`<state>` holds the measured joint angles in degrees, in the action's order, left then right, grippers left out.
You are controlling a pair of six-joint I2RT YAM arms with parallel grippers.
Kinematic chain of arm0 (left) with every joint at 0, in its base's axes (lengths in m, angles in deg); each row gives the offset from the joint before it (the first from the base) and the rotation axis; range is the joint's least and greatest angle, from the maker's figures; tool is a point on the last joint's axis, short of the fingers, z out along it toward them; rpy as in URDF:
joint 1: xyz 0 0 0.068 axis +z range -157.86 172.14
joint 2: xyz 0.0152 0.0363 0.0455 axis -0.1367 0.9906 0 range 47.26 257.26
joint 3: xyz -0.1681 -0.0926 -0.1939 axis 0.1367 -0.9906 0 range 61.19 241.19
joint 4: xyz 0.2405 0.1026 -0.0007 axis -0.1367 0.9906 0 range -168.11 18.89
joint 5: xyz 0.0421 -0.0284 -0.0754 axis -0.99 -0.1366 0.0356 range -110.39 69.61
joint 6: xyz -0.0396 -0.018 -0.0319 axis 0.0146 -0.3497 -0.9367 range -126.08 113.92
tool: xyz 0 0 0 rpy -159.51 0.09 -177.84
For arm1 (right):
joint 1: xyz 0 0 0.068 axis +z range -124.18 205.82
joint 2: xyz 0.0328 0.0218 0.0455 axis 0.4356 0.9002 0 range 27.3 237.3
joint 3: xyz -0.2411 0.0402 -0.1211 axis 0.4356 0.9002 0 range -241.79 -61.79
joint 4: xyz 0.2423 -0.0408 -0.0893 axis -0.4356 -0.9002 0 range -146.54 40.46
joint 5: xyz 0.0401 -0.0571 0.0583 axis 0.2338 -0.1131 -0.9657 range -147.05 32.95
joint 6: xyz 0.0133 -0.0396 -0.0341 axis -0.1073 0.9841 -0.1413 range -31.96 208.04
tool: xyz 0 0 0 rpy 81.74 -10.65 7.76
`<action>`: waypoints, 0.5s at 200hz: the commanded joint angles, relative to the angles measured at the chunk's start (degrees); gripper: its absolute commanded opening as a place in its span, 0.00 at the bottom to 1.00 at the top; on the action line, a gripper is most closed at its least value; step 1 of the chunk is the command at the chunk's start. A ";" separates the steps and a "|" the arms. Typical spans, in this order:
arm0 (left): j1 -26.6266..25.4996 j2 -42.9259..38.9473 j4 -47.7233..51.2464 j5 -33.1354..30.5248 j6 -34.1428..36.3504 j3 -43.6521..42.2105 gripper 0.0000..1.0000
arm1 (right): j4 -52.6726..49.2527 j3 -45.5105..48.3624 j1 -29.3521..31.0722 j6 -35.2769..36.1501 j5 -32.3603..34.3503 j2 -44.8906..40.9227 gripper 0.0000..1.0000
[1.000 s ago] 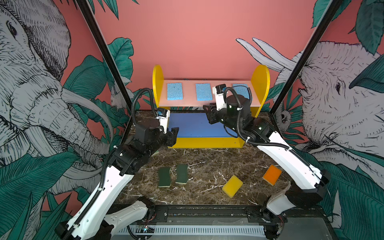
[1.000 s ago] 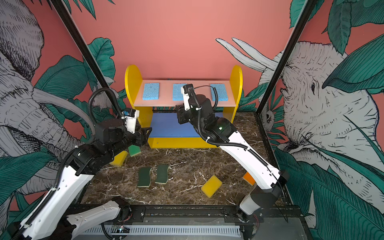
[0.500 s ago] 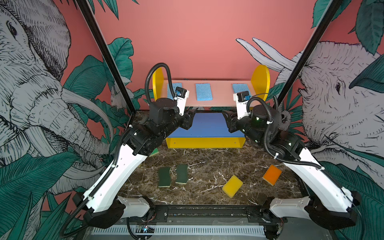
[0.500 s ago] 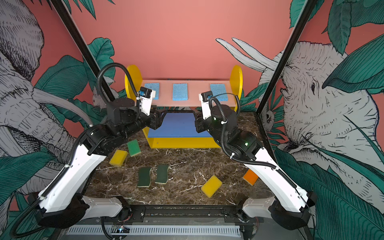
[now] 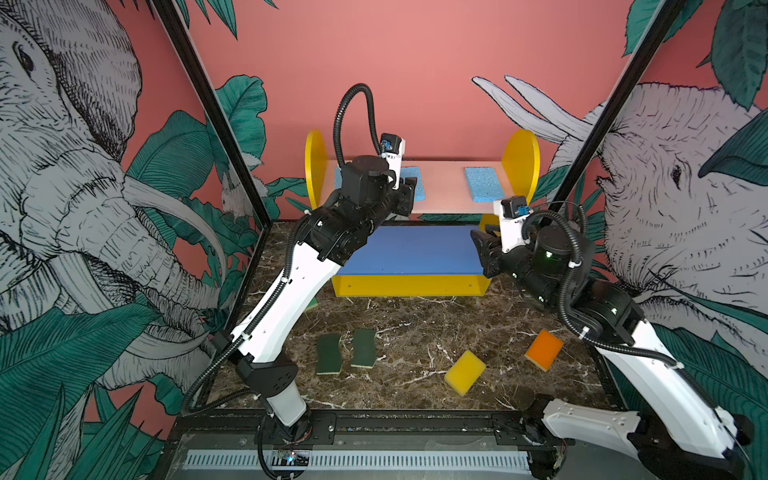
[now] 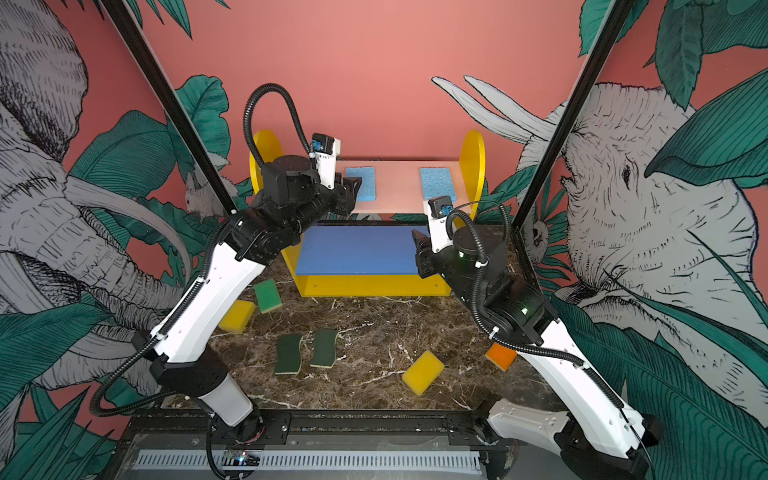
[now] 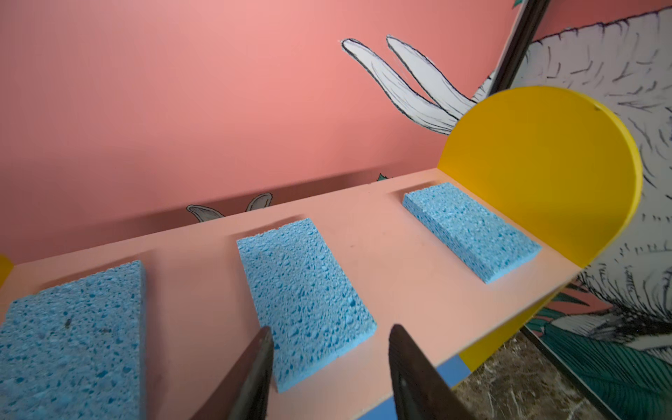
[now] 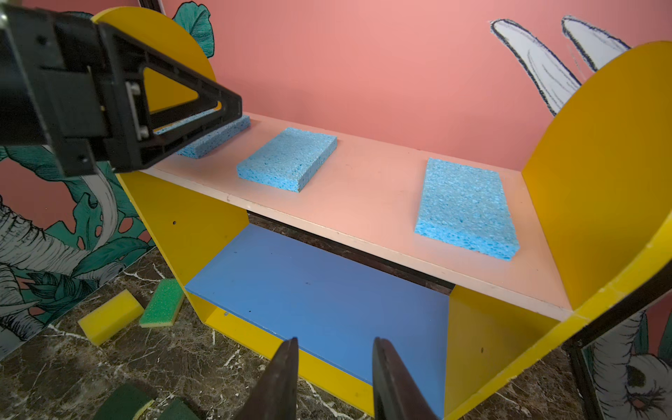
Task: Place and organize the cleaning sponges onto the shelf
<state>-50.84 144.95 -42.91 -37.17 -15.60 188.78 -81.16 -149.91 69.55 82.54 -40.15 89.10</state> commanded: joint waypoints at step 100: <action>2.46 5.14 5.63 -5.50 -11.63 5.18 0.63 | 1.91 1.98 -1.89 1.07 -2.23 -1.95 0.37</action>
<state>-49.66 150.79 -38.19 -42.32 -23.64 192.63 -80.67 -147.17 68.21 83.57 -40.60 86.70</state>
